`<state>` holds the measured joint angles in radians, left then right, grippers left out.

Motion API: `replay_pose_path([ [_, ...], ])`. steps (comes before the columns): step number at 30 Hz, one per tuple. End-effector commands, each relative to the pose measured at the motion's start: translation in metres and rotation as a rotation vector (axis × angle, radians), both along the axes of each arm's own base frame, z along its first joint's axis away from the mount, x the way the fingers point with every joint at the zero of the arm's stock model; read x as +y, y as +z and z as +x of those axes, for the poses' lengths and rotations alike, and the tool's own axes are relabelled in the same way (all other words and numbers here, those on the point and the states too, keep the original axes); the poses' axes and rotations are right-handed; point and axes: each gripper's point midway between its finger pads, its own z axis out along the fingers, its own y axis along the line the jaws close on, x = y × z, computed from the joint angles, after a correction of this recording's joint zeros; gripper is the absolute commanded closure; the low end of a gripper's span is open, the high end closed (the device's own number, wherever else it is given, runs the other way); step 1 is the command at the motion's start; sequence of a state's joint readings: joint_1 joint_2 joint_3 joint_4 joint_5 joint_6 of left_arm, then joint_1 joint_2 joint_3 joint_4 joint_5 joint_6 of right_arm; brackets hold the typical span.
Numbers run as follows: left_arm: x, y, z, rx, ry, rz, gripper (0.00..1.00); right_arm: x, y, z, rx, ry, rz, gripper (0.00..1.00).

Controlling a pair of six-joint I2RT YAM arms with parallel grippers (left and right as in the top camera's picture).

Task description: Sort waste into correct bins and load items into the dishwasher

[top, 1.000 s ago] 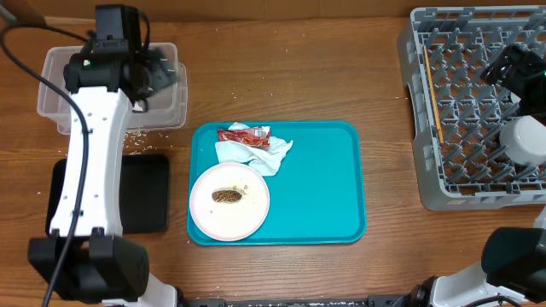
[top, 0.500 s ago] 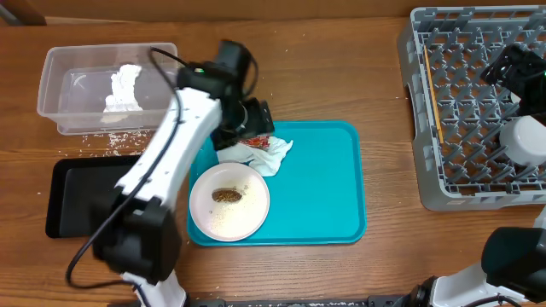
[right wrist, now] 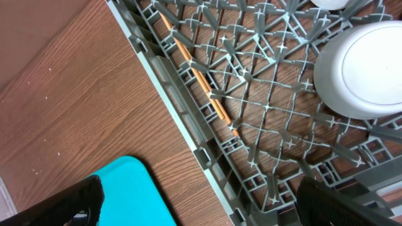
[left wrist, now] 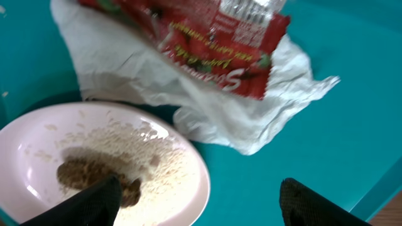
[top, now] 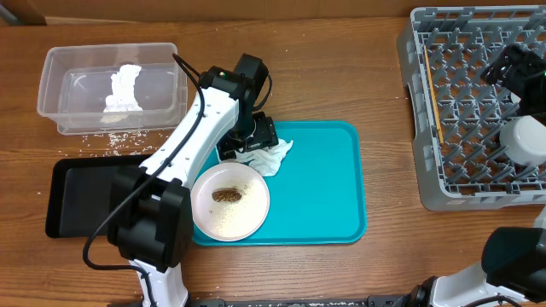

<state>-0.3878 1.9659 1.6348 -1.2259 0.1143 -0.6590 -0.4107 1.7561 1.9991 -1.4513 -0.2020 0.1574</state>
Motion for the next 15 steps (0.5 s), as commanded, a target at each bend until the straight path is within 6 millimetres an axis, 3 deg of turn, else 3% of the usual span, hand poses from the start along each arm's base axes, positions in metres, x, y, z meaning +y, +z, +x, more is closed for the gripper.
replay_pose_path([
  [1, 0.01, 0.009, -0.002, -0.024, -0.003, 0.056, 0.18, -0.001, 0.005, 0.002, -0.017, -0.004, -0.009, 0.0],
  [8, 0.021, 0.041, -0.002, -0.117, 0.011, 0.085, 0.15, -0.001, 0.005, 0.002, -0.017, -0.004, -0.009, 0.0],
  [15, 0.016, 0.033, -0.006, -0.106, 0.016, 0.085, 0.15, -0.001, 0.005, 0.002, -0.017, -0.004, -0.009, 0.0],
])
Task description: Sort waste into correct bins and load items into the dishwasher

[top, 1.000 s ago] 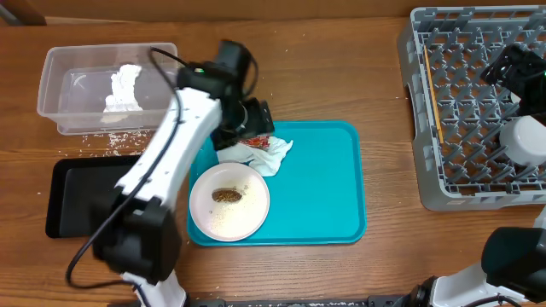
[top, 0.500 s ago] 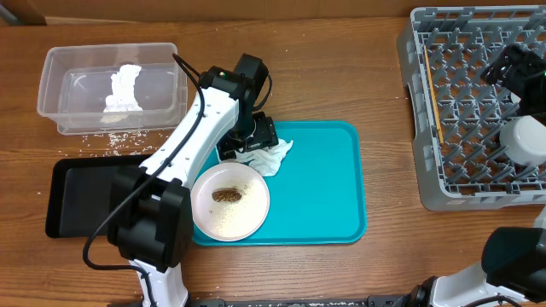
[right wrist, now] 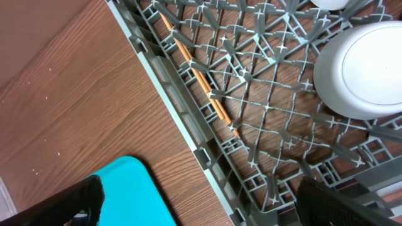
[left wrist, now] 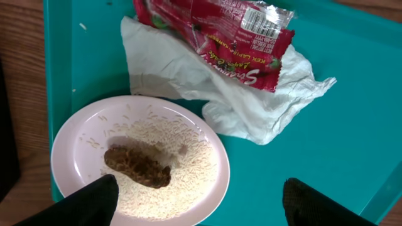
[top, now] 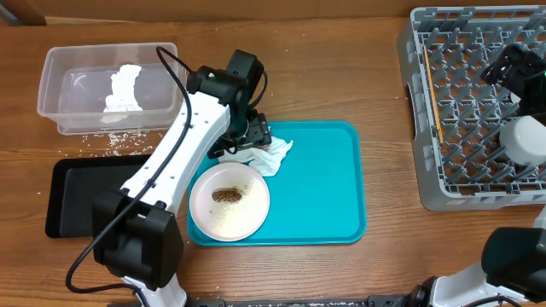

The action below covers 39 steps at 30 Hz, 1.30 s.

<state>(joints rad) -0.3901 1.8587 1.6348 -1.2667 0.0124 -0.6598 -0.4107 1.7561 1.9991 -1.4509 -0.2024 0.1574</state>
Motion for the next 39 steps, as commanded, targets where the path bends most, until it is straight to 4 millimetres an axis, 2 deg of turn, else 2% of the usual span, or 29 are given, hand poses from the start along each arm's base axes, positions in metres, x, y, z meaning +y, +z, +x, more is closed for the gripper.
replay_pose_path([
  [1, -0.006, -0.01, -0.005, -0.004, 0.032, 0.015, 0.18, -0.001, 0.005, 0.001, -0.016, -0.004, -0.009, 0.0],
  [8, -0.02, -0.047, -0.012, -0.01, 0.064, 0.005, 0.22, -0.001, 0.005, 0.001, -0.016, -0.004, -0.009, 0.0],
  [13, -0.028, -0.069, 0.004, -0.092, 0.061, -0.03, 0.29, -0.001, 0.005, 0.001, -0.016, -0.004, -0.009, 0.0],
  [19, -0.035, -0.077, 0.014, -0.122, 0.055, -0.044, 0.37, -0.001, 0.005, 0.001, -0.016, -0.004, -0.009, 0.0],
  [28, -0.051, -0.102, 0.01, -0.098, 0.019, -0.022, 0.37, -0.001, 0.005, 0.001, -0.016, -0.004, -0.009, 0.0],
  [32, -0.047, -0.106, 0.012, -0.107, 0.02, 0.007, 0.4, -0.001, 0.005, 0.001, -0.016, -0.004, -0.009, 0.0],
  [37, -0.044, -0.104, 0.013, -0.11, 0.022, 0.02, 0.55, -0.001, 0.005, 0.001, -0.016, -0.004, -0.009, 0.0],
  [39, -0.04, -0.098, 0.014, -0.112, 0.025, 0.048, 0.67, -0.001, 0.005, 0.001, -0.016, -0.004, -0.009, 0.0],
])
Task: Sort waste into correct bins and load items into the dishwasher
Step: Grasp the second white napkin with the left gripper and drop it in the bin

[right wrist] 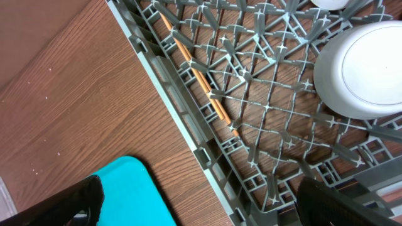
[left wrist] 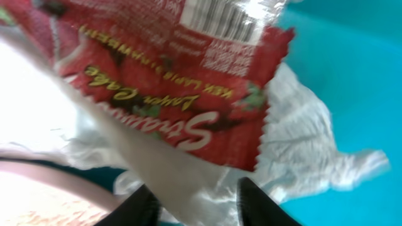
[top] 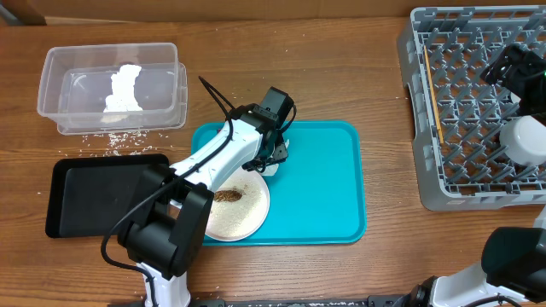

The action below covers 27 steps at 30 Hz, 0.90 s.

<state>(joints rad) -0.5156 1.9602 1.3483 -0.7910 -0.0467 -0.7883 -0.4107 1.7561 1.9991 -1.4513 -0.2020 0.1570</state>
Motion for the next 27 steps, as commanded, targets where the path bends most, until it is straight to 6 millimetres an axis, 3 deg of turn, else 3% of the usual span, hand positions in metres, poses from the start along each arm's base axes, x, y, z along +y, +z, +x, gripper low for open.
replay_pose_path([
  [1, 0.009, 0.006, 0.005, -0.015, 0.02, 0.06, 0.7, -0.001, 0.005, 0.002, -0.017, -0.004, -0.009, 0.0],
  [5, 0.011, 0.02, 0.007, -0.011, 0.022, 0.083, 0.96, -0.001, 0.005, 0.002, -0.017, -0.004, -0.009, 0.0],
  [9, 0.011, 0.042, 0.006, 0.016, 0.021, 0.093, 0.96, -0.001, 0.005, 0.002, -0.017, -0.004, -0.009, 0.0],
  [15, 0.015, 0.092, 0.002, 0.044, 0.026, 0.119, 0.96, -0.001, 0.005, 0.002, -0.017, -0.004, -0.009, 0.0],
  [19, 0.024, 0.129, -0.001, 0.038, 0.054, 0.156, 0.96, -0.001, 0.005, 0.002, -0.017, -0.004, -0.009, 0.0],
  [23, 0.031, 0.153, -0.002, 0.02, 0.058, 0.186, 0.96, -0.001, 0.005, 0.002, -0.017, -0.004, -0.009, 0.0],
  [27, 0.048, 0.18, 0.008, -0.061, 0.08, 0.26, 0.96, -0.001, 0.005, 0.002, -0.017, -0.004, -0.009, 0.0],
])
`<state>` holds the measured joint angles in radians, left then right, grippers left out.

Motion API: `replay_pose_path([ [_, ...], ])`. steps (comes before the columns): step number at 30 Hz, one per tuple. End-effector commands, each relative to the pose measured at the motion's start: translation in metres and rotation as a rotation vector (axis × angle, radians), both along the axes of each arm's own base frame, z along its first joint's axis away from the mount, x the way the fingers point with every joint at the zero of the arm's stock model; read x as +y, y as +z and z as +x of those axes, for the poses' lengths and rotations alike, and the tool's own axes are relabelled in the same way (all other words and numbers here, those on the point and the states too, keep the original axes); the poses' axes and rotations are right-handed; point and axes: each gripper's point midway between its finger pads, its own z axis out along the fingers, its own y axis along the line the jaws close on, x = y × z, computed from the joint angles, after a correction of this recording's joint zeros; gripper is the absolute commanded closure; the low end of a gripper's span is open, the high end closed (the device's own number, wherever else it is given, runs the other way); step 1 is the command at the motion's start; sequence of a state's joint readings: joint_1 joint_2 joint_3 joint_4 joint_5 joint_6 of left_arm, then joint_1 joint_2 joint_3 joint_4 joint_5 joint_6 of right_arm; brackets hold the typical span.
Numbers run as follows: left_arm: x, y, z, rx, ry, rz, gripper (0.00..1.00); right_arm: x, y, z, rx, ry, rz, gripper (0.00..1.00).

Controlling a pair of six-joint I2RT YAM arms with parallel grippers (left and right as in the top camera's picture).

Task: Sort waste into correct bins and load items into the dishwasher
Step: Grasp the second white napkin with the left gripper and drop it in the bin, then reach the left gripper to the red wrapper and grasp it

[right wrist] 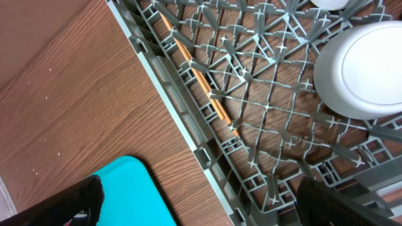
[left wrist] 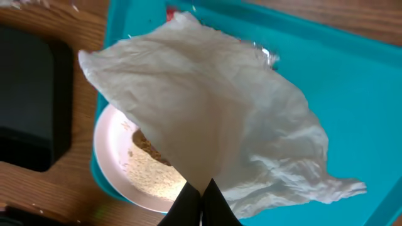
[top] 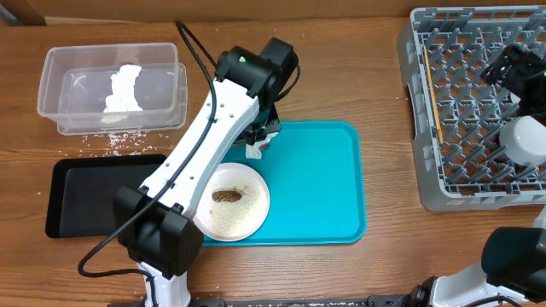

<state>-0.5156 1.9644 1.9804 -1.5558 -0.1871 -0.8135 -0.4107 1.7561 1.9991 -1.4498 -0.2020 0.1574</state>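
My left gripper (left wrist: 202, 202) is shut on a crumpled white napkin (left wrist: 207, 119), which hangs above the teal tray (left wrist: 352, 94). From overhead the left gripper (top: 258, 136) is over the tray's back left corner, the napkin (top: 255, 150) dangling under it. A sliver of the red snack wrapper (left wrist: 168, 9) peeks past the napkin's top edge; the rest is hidden. A pink plate (top: 229, 201) with rice and a brown lump sits on the tray's left. My right gripper (right wrist: 201, 207) hangs open over the edge of the grey dish rack (top: 478, 111).
A clear bin (top: 111, 85) holding a white napkin stands at the back left. A black bin (top: 94, 196) lies at the front left. The rack holds a white bowl (top: 525, 141) and orange chopsticks (right wrist: 201, 81). Rice grains are scattered on the wood near the clear bin.
My left gripper was low on the napkin and wrapper with its fingers a little apart. Now it is shut on the napkin and higher above the tray. The right arm has not moved.
My left gripper was open, low over the plate, the napkin and the red wrapper lying on it. Then it was higher, still open. Then it was down at the napkin, fingers nearly closed. Now the napkin hangs from it above the tray.
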Motion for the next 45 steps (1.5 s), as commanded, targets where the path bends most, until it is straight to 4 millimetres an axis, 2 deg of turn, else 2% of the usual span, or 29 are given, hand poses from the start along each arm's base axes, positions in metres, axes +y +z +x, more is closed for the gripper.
replay_pose_path([
  [1, 0.02, 0.033, 0.02, -0.137, 0.042, 0.095, 0.96, -0.001, 0.005, 0.001, -0.015, -0.004, -0.009, 0.0],
  [6, 0.046, 0.076, 0.044, -0.289, 0.123, 0.121, 0.96, -0.001, 0.005, 0.001, -0.015, -0.004, -0.009, 0.0],
  [9, 0.073, 0.097, 0.065, -0.396, 0.204, 0.137, 0.96, -0.001, 0.005, 0.001, -0.015, -0.004, -0.009, 0.0],
  [13, 0.123, 0.113, 0.098, -0.525, 0.348, 0.169, 0.96, -0.001, 0.005, 0.001, -0.015, -0.004, -0.009, 0.0],
  [14, 0.149, 0.118, 0.114, -0.59, 0.423, 0.177, 0.96, -0.001, 0.005, 0.001, -0.015, -0.004, -0.009, 0.0],
  [17, 0.186, 0.119, 0.135, -0.667, 0.523, 0.164, 0.96, -0.001, 0.005, 0.001, -0.015, -0.004, -0.009, 0.0],
  [21, 0.224, 0.106, 0.151, -0.698, 0.609, 0.125, 0.95, -0.001, 0.005, 0.001, -0.015, -0.004, -0.009, 0.0],
  [23, 0.239, 0.097, 0.152, -0.689, 0.638, 0.113, 0.83, -0.001, 0.005, 0.001, -0.016, -0.004, -0.008, 0.0],
  [25, 0.253, 0.087, 0.149, -0.667, 0.663, 0.119, 0.62, -0.001, 0.005, 0.001, -0.015, -0.004, -0.009, 0.0],
  [27, 0.266, 0.079, 0.144, -0.643, 0.687, 0.133, 0.37, -0.001, 0.005, 0.001, -0.016, -0.004, -0.008, 0.0],
  [28, 0.271, 0.076, 0.141, -0.63, 0.694, 0.139, 0.15, -0.001, 0.005, 0.001, -0.015, -0.004, -0.009, 0.0],
  [29, 0.273, 0.074, 0.137, -0.613, 0.694, 0.144, 0.05, -0.001, 0.005, 0.001, -0.015, -0.004, -0.009, 0.0],
  [30, 0.274, 0.072, 0.135, -0.599, 0.684, 0.147, 0.0, -0.001, 0.005, 0.001, -0.015, -0.004, -0.009, 0.0],
  [33, 0.259, 0.062, 0.132, -0.516, 0.575, 0.094, 0.0, -0.001, 0.005, 0.001, -0.016, -0.004, -0.008, 0.0],
  [34, 0.232, 0.052, 0.131, -0.441, 0.434, -0.013, 0.0, -0.001, 0.005, 0.001, -0.015, -0.004, -0.009, 0.0],
  [35, 0.215, 0.048, 0.131, -0.409, 0.366, -0.081, 0.0, -0.001, 0.005, 0.001, -0.015, -0.004, -0.009, 0.0],
  [36, 0.18, 0.042, 0.126, -0.346, 0.252, -0.214, 0.0, -0.001, 0.005, 0.001, -0.015, -0.004, -0.009, 0.0],
  [37, 0.164, 0.04, 0.122, -0.319, 0.21, -0.262, 0.0, -0.001, 0.005, 0.001, -0.015, -0.004, -0.009, 0.0],
  [38, 0.129, 0.037, 0.111, -0.256, 0.112, -0.351, 0.0, -0.001, 0.005, 0.001, -0.015, -0.004, -0.009, 0.0],
  [42, 0.075, 0.02, 0.084, -0.133, -0.031, -0.369, 0.0, -0.001, 0.005, 0.001, -0.015, -0.004, -0.009, 0.0],
  [45, 0.049, -0.002, 0.065, -0.054, -0.072, -0.309, 0.0, -0.001, 0.005, 0.001, -0.015, -0.004, -0.009, 0.0],
])
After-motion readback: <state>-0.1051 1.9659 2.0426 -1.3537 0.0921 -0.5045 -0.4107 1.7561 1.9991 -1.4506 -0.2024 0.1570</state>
